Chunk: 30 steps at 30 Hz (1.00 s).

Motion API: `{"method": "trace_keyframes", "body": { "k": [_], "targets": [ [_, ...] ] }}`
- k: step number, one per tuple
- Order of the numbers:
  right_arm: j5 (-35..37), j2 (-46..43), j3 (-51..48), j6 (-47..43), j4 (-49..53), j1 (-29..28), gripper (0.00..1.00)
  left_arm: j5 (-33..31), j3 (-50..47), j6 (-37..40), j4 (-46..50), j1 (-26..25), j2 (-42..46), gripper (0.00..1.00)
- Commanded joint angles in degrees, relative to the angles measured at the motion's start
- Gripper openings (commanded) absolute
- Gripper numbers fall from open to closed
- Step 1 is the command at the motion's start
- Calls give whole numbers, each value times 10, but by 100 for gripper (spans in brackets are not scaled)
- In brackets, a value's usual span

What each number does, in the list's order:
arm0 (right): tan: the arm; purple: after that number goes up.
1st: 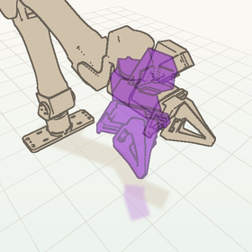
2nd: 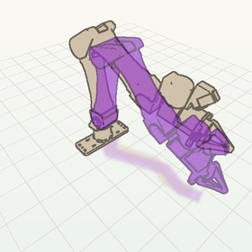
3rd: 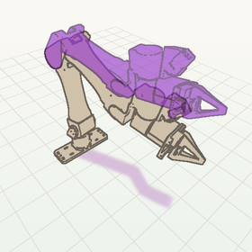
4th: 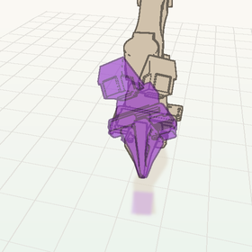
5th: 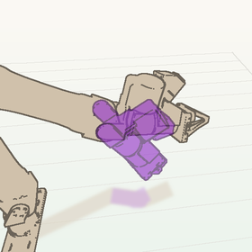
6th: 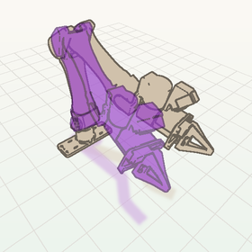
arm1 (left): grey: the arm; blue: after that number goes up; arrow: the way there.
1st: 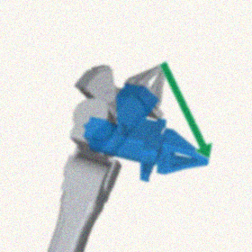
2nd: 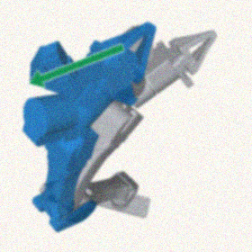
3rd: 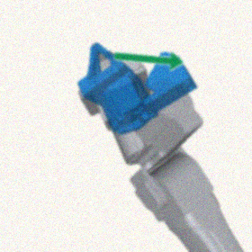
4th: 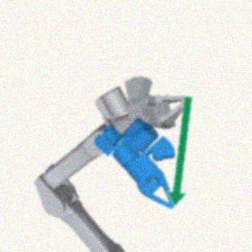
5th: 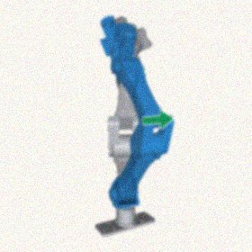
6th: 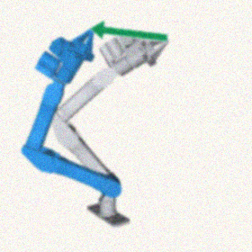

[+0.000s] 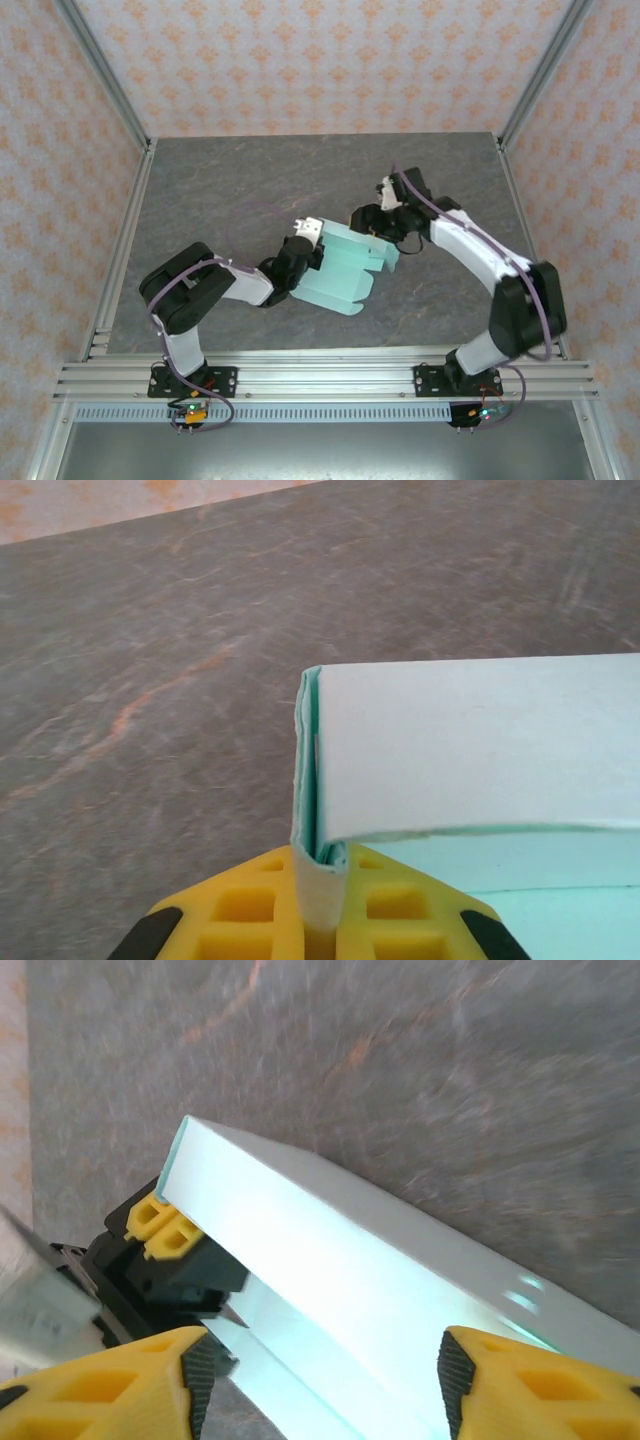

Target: Fold the paper box

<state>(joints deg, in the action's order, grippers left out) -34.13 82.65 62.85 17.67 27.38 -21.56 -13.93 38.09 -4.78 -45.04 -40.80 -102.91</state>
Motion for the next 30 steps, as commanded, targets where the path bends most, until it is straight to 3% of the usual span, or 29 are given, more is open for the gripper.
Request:
{"method": "trace_keyframes", "body": {
  "k": [1, 4, 9, 12, 19, 24, 30],
  "targets": [
    [112, -99, -65, -41, -63, 12, 65, -8, -21, -25, 20, 17, 26, 7],
    [216, -199, -161, -79, -147, 15, 67, 3, -47, -30, -2, 27, 37, 7],
    [243, -294, -306, -189, -298, 29, 65, 40, -63, -36, -8, 48, 56, 7],
    [173, -264, -330, -250, -343, 35, 62, 77, -71, -39, -18, 62, 60, 7],
    [-17, -133, -262, -388, -263, 34, 51, 156, -76, -41, -30, 91, 67, 7],
    [-70, -115, -247, -455, -250, 15, 49, 210, -82, -71, -52, 122, 60, 7],
    [-93, -101, -249, -474, -276, -23, 45, 233, -74, -78, -53, 124, 50, 7]
  ]
}}
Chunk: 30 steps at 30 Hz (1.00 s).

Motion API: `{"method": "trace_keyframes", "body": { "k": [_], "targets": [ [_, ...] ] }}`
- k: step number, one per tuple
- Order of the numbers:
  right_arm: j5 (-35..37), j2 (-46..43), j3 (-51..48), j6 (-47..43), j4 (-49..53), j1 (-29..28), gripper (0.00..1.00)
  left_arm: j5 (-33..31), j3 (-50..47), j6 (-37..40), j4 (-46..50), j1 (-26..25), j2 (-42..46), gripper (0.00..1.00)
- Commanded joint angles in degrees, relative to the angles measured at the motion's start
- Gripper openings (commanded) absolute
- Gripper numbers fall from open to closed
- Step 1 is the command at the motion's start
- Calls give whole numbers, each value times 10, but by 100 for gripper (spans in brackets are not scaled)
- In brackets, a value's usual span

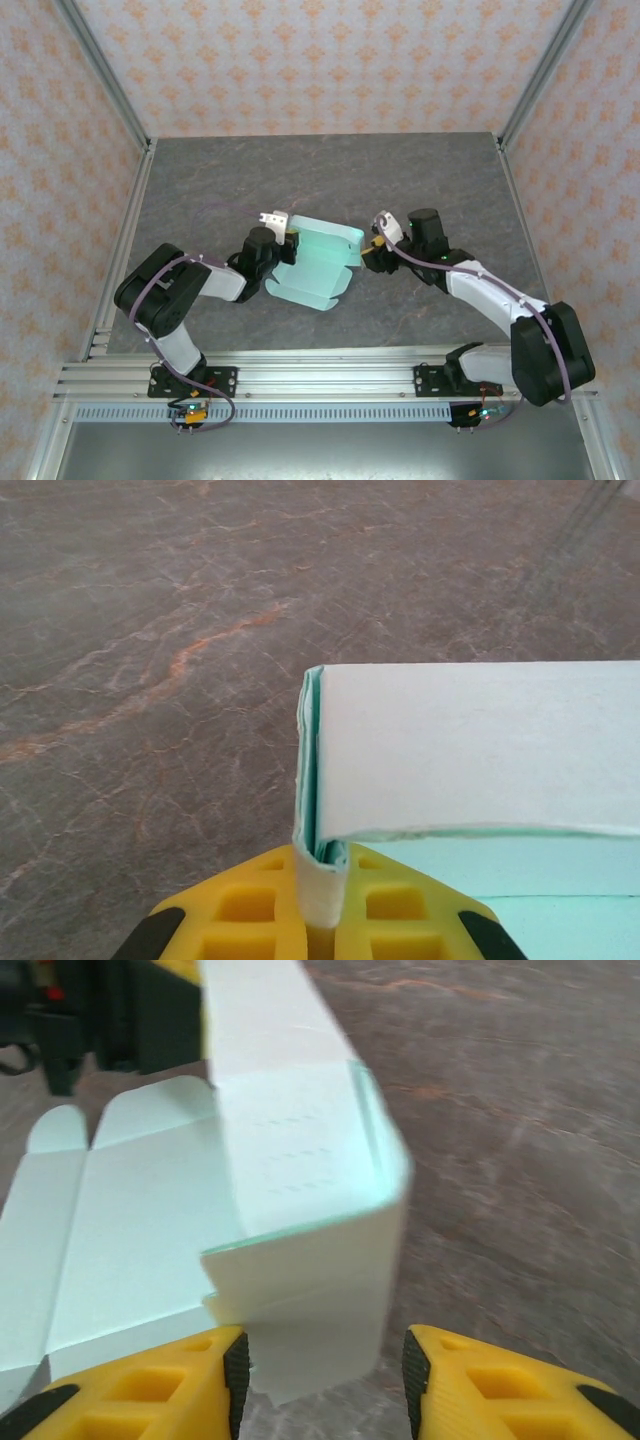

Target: Fold the paper box

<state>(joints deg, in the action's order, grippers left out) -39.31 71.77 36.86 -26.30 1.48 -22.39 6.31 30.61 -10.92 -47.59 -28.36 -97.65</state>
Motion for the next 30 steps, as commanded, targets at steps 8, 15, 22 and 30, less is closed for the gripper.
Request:
{"method": "trace_keyframes", "body": {
  "k": [8, 15, 22, 30],
  "targets": [
    [-71, 19, 13, -45, -42, -31, 34, 27, 2, -20, -31, 0, -11, 7],
    [-80, 28, 20, -28, -51, -42, 21, 10, 1, -10, -30, 0, -17, 6],
    [-81, 48, 30, -57, -22, -53, 22, 30, -5, 10, -48, 0, -21, 6],
    [-69, 38, 53, -97, 33, -52, 30, 47, -10, 31, -58, 0, -21, 6]
  ]
}}
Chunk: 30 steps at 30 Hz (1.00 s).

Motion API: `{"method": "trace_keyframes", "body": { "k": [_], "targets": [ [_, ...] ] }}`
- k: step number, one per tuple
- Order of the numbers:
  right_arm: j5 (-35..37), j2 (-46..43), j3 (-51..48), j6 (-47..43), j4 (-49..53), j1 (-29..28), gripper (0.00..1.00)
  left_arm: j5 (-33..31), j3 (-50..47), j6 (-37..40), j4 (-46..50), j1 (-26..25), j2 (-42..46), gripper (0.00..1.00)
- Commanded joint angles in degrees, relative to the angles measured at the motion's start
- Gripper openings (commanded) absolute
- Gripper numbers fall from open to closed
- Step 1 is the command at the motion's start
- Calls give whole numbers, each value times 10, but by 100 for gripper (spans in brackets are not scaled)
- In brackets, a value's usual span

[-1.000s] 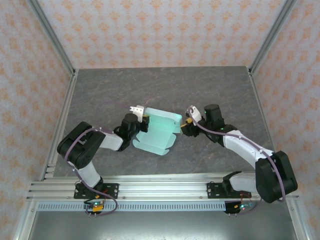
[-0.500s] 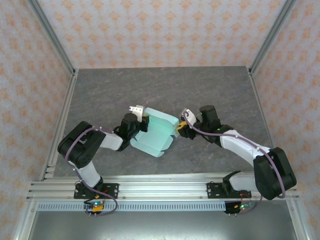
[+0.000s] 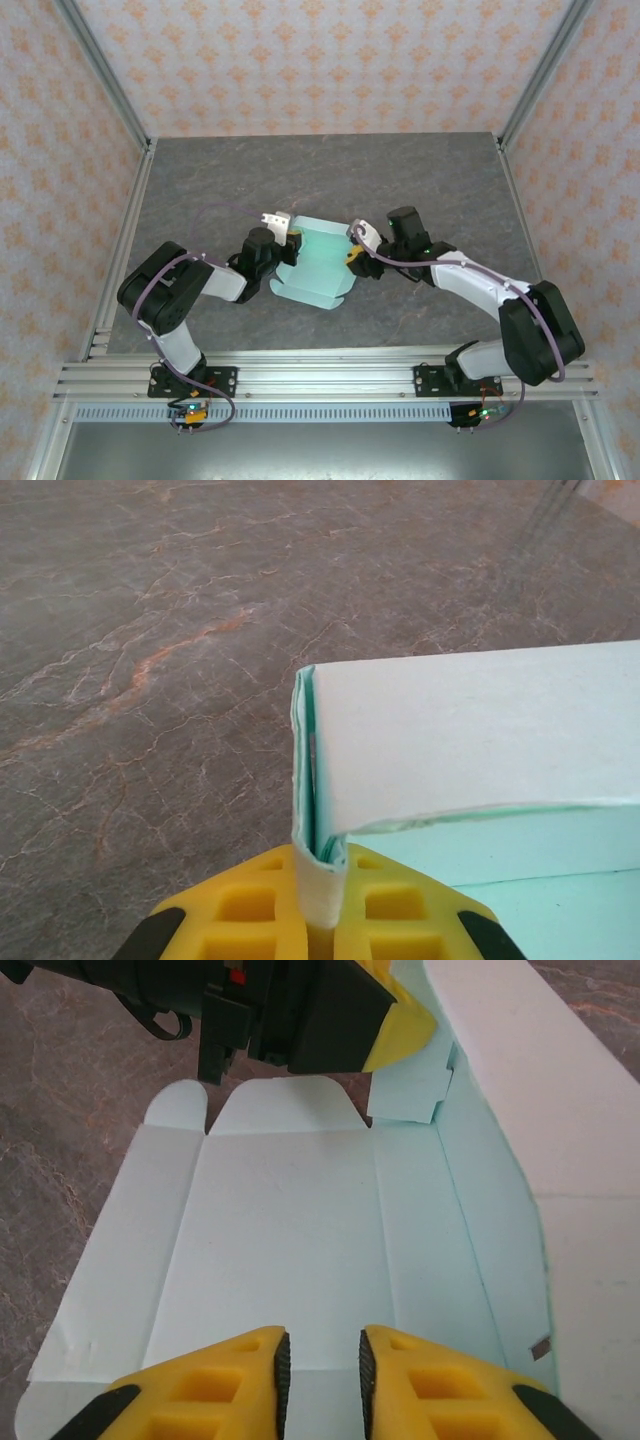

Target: Fold the paper box

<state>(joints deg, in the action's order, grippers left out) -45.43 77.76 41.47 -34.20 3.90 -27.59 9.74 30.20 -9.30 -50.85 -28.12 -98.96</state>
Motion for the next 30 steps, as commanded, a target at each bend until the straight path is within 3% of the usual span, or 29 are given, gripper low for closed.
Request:
{"method": "trace_keyframes", "body": {
  "k": [1, 9, 11, 13, 14, 18, 21, 24, 30],
  "targets": [
    [-9, -36, -4, -4, -12, 1, 32, 12, -6, 14, -26, -3, -8, 6],
    [-23, -228, -81, 122, -120, 74, 37, 13, -8, -3, -18, -2, 3, 6],
    [34, -271, -103, 152, -142, 92, 36, 17, -10, -7, -20, -2, 8, 6],
    [112, -298, -123, 184, -159, 106, 43, 31, -13, -10, -21, -2, 18, 6],
    [112, -293, -120, 179, -145, 114, 45, 46, -14, -10, -19, -1, 25, 6],
    [34, -217, -70, 120, -42, 118, 46, 92, -14, -3, 4, -1, 58, 6],
    [-73, -177, -52, 90, -25, 114, 45, 100, -14, 0, 21, -1, 81, 6],
    [-136, -156, -32, 67, -5, 100, 43, 100, -7, 4, 39, -2, 96, 6],
    [-151, -164, -24, 53, 24, 76, 42, 102, 6, 4, 55, -1, 95, 6]
  ]
}}
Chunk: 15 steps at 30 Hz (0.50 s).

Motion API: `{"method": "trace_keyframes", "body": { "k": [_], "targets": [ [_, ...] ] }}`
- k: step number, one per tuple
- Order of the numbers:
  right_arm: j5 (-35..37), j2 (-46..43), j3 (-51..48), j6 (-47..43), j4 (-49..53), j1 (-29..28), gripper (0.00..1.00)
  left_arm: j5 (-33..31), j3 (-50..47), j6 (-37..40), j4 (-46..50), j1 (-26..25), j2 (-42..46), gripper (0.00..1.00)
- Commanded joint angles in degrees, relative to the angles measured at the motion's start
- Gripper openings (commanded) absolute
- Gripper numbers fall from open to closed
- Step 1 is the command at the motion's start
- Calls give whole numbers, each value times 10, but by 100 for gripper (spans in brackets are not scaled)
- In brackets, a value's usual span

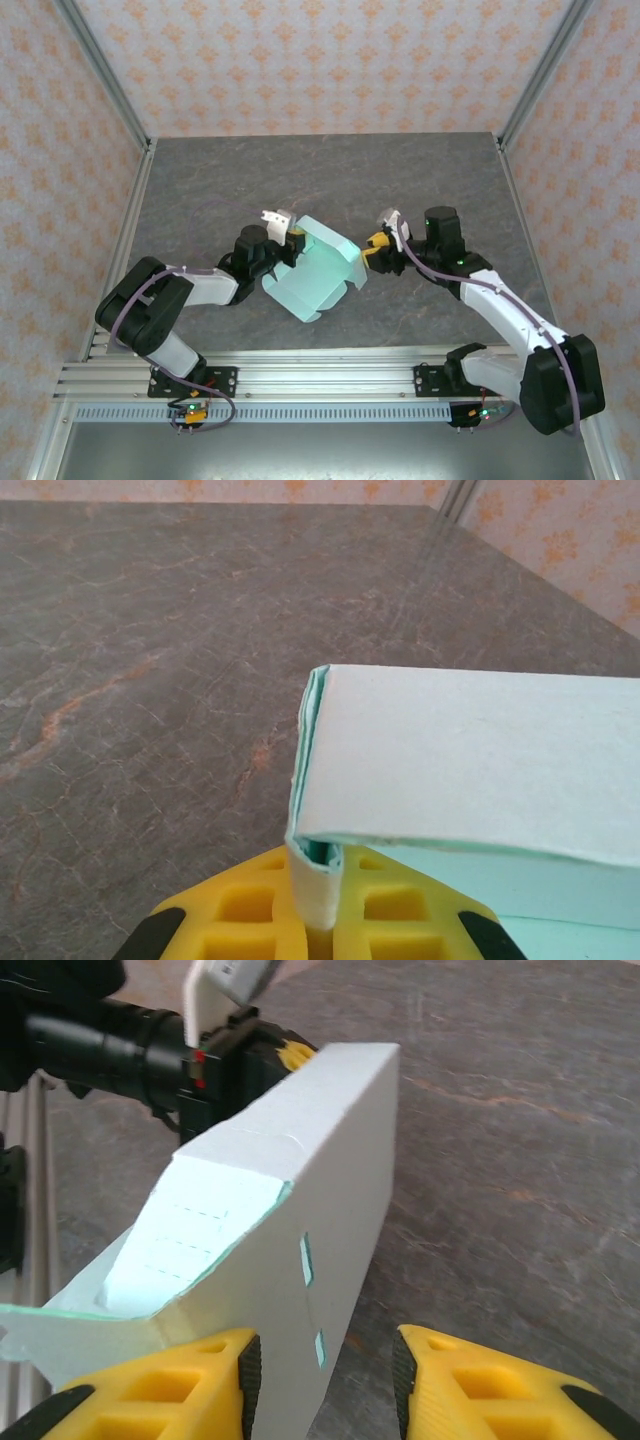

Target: Fold the paper box

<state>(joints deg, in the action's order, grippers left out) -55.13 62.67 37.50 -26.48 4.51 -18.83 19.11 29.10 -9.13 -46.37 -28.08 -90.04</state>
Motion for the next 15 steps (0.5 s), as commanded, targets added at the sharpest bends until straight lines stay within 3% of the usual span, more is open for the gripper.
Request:
{"method": "trace_keyframes", "body": {
  "k": [1, 10, 15],
  "targets": [
    [-60, -17, 15, -26, 20, -13, 43, 7, 17, 1, 11, -2, 3, 6],
    [-86, -2, 36, -66, 77, -15, 48, 0, 9, 33, 42, 3, 20, 6],
    [-71, 15, 36, -78, 85, -15, 48, -38, -17, 78, 72, 7, 64, 6]
  ]
}}
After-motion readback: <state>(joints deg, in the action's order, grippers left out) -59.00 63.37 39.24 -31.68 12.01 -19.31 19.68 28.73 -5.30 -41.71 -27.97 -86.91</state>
